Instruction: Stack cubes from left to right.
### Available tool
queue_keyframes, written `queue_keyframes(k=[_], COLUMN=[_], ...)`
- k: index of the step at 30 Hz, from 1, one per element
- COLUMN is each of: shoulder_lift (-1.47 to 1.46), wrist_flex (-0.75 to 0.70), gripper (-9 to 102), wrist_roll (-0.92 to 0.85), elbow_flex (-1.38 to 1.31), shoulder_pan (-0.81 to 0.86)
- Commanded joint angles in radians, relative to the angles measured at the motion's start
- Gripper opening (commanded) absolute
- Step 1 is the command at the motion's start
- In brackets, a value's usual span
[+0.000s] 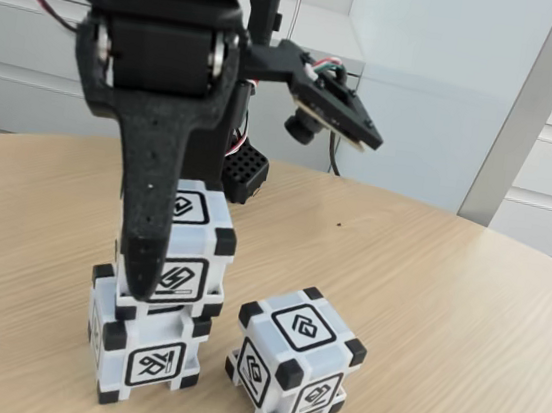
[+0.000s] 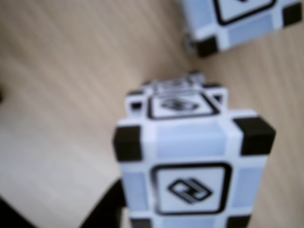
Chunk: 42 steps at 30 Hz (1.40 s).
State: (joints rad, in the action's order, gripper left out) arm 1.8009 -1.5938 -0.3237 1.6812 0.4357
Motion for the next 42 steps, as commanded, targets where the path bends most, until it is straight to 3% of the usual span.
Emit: queue_keyframes(k=[1, 19, 42], shoulder_lift=[0.023, 0.232, 0.357], wrist_flex=[-0.003, -0.008, 0.063], gripper=[40, 46, 50], wrist_roll=[-0.006, -0.04, 0.103], elbow_flex=[-0.023, 0.046, 0.057], shoulder_pan=[-0.002, -0.014, -0.442])
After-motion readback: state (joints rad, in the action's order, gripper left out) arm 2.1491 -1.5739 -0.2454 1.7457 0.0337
